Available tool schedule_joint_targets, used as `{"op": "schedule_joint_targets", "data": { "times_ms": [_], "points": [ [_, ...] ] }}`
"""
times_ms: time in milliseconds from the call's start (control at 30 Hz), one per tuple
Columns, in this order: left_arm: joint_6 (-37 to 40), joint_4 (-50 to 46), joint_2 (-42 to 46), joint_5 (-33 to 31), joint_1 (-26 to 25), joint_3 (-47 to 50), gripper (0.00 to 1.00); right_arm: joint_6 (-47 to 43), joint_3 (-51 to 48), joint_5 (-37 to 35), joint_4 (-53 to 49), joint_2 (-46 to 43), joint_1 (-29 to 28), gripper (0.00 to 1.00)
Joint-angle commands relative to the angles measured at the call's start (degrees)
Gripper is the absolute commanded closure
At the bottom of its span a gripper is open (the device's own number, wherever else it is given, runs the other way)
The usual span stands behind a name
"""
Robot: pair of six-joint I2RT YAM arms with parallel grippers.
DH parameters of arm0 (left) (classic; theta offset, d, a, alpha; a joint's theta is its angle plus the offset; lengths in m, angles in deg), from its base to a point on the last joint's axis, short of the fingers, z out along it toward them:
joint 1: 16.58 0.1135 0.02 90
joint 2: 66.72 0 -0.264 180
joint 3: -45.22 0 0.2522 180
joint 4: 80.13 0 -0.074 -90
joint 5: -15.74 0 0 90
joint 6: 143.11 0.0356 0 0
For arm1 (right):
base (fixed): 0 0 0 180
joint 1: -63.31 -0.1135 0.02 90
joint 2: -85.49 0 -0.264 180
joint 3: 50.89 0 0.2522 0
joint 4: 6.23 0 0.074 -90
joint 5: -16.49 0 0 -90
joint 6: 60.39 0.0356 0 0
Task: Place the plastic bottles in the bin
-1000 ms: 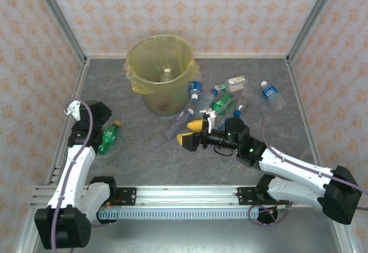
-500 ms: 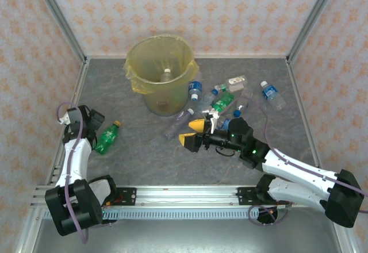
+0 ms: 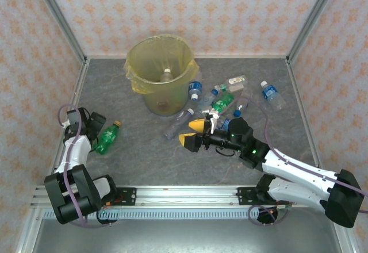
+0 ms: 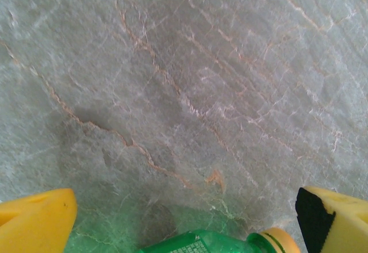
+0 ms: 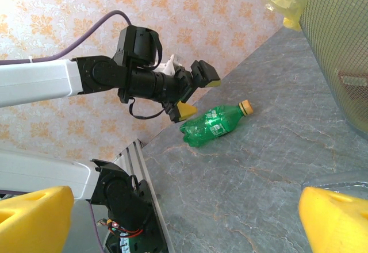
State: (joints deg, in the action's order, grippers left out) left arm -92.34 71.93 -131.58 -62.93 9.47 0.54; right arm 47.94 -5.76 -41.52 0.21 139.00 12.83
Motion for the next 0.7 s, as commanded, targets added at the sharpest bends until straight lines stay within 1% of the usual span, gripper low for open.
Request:
{"op": "schedule_joint_targets", "data": {
  "times_ms": [0, 167, 300, 367, 467, 667],
  "points": [
    [-2.29, 2.65, 1.64, 3.34, 0.49, 1.98, 0.01, -1.01, 0.66, 0.37, 1.16, 0.0, -0.32, 0.0],
    [-3.32, 2.74, 4.71, 7.11, 0.32, 4.19, 0.01, -0.82, 0.55, 0.42, 1.54, 0.08, -0.32, 0.0],
    [-5.99, 3.86, 9.43, 9.37, -0.75, 7.38, 0.05, -0.64, 0.78, 0.66, 1.5, 0.32, -0.32, 0.0],
    [-7.15, 3.88, 11.6, 9.32, -1.94, 8.6, 0.05, -0.65, 0.81, 0.71, 1.55, 0.45, -0.3, 0.0],
    [-7.19, 3.06, 13.73, 7.02, -3.85, 9.2, 0.04, -0.57, 0.9, 0.9, 1.55, 0.53, -0.32, 0.0],
    [-5.72, 4.26, 13.06, 7.55, -6.1, 10.34, 0.03, -0.47, 1.18, 1.06, 1.27, 0.45, -0.41, 0.0]
  ]
}}
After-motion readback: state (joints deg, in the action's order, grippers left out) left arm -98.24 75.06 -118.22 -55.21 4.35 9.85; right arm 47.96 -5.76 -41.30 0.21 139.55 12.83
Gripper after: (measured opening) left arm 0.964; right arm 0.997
